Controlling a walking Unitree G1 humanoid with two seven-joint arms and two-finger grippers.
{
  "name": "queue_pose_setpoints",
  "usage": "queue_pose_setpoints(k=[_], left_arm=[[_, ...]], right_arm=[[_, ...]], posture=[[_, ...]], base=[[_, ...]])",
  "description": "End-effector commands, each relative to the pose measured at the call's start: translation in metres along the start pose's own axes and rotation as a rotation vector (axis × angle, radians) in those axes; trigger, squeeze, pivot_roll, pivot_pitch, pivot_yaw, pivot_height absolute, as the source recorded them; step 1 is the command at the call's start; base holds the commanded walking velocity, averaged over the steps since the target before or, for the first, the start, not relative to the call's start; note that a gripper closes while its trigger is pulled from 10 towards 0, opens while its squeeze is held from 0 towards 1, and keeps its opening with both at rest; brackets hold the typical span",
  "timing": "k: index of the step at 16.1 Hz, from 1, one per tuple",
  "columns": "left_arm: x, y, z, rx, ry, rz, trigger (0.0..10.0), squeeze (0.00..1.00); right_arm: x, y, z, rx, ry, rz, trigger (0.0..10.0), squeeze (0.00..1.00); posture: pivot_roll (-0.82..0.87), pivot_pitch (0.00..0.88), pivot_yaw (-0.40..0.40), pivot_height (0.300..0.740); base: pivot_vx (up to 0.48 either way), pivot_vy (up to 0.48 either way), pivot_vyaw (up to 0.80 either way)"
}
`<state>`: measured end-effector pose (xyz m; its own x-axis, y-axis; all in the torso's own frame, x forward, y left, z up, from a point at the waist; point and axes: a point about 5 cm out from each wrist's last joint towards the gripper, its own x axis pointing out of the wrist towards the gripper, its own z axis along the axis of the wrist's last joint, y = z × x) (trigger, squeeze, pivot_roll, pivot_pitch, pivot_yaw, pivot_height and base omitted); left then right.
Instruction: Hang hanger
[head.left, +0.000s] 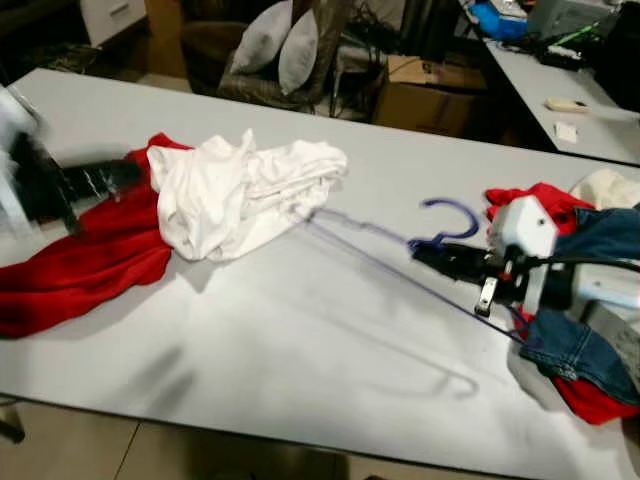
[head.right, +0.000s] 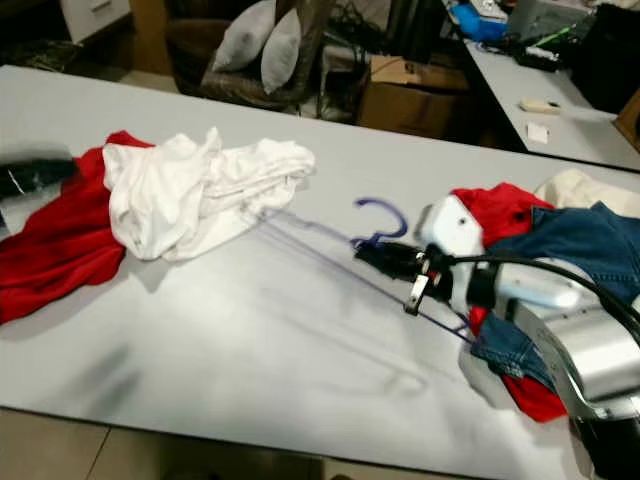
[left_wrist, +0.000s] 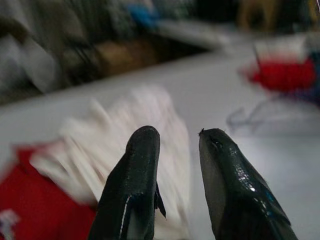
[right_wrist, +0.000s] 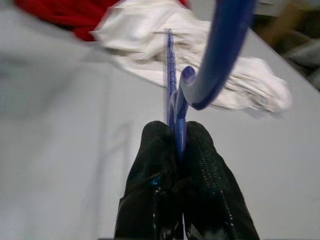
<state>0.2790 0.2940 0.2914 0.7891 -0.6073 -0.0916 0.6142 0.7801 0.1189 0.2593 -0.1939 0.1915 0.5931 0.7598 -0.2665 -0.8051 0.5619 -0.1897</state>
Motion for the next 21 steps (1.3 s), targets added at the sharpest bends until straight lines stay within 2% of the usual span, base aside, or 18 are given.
queue_pose_setpoints(k=[1,2,3,4,6,7,9,10,11,14,16,18,21], left_arm=[[0.003,0.001,0.003,-0.034,-0.040,0.029,10.0,0.00],[0.019,-0.006,0.001,-0.017,-0.098,0.059,10.0,0.00],[0.045,-0.024,-0.009,-0.005,-0.154,0.096,10.0,0.00],[0.056,-0.035,-0.016,-0.028,-0.170,0.091,10.0,0.00],[0.089,-0.075,-0.046,-0.083,-0.133,0.074,10.0,0.00],[0.102,-0.093,-0.055,-0.070,-0.121,0.067,10.0,0.00],[0.110,-0.105,-0.069,-0.059,-0.082,0.089,10.0,0.00],[0.114,-0.112,-0.082,-0.020,-0.078,0.158,10.0,0.00],[0.114,-0.120,-0.095,0.012,-0.054,0.173,10.0,0.00],[0.110,-0.128,-0.106,-0.059,-0.042,0.189,10.0,0.00],[0.109,-0.125,-0.109,-0.081,-0.059,0.258,10.0,0.00],[0.109,-0.128,-0.113,-0.060,-0.055,0.275,10.0,0.00],[0.111,-0.131,-0.116,-0.074,-0.052,0.293,10.0,0.00]], right_arm=[[-0.006,-0.005,0.002,0.002,0.018,-0.078,10.0,0.00],[-0.006,-0.007,0.000,0.066,0.012,-0.189,10.0,0.00],[-0.003,0.000,-0.001,0.148,-0.030,-0.277,10.0,0.00],[0.000,0.002,-0.001,0.163,-0.053,-0.334,10.0,0.00],[0.010,0.009,-0.006,0.262,-0.090,-0.519,10.0,0.00],[0.015,0.013,-0.008,0.253,-0.073,-0.581,10.0,0.00],[0.020,0.020,-0.012,0.299,-0.054,-0.620,10.0,0.00],[0.020,0.026,-0.017,0.293,-0.050,-0.719,10.0,0.00],[0.016,0.030,-0.021,0.278,-0.059,-0.802,10.0,0.00],[0.002,0.034,-0.025,0.318,-0.075,-0.891,10.0,0.00],[-0.004,0.037,-0.028,0.320,-0.064,-0.907,10.0,0.00],[0.000,0.040,-0.026,0.348,-0.090,-0.889,10.0,0.00],[0.007,0.040,-0.019,0.326,-0.127,-0.847,10.0,0.00]], posture=[[0.07,0.000,-0.115,0.740],[0.07,0.000,-0.117,0.740],[0.07,0.000,-0.118,0.740],[0.06,0.000,-0.110,0.740],[0.03,0.000,-0.090,0.740],[0.03,0.000,-0.082,0.740],[0.01,0.000,-0.072,0.740],[0.00,0.000,-0.060,0.740],[-0.01,0.000,-0.051,0.740],[-0.02,0.000,-0.046,0.740],[-0.02,0.000,-0.050,0.740],[-0.02,0.000,-0.051,0.740],[-0.01,0.000,-0.061,0.740]], base=[[0.000,0.000,0.00],[0.000,0.000,0.00],[0.000,0.000,0.00],[0.000,0.000,0.00],[0.000,0.000,0.00],[0.000,0.000,0.00],[0.000,0.000,0.00],[0.000,0.000,0.00],[0.000,0.000,0.00],[0.000,0.480,-0.80],[0.000,0.000,-0.80],[0.000,-0.480,-0.80],[0.000,-0.480,-0.80]])
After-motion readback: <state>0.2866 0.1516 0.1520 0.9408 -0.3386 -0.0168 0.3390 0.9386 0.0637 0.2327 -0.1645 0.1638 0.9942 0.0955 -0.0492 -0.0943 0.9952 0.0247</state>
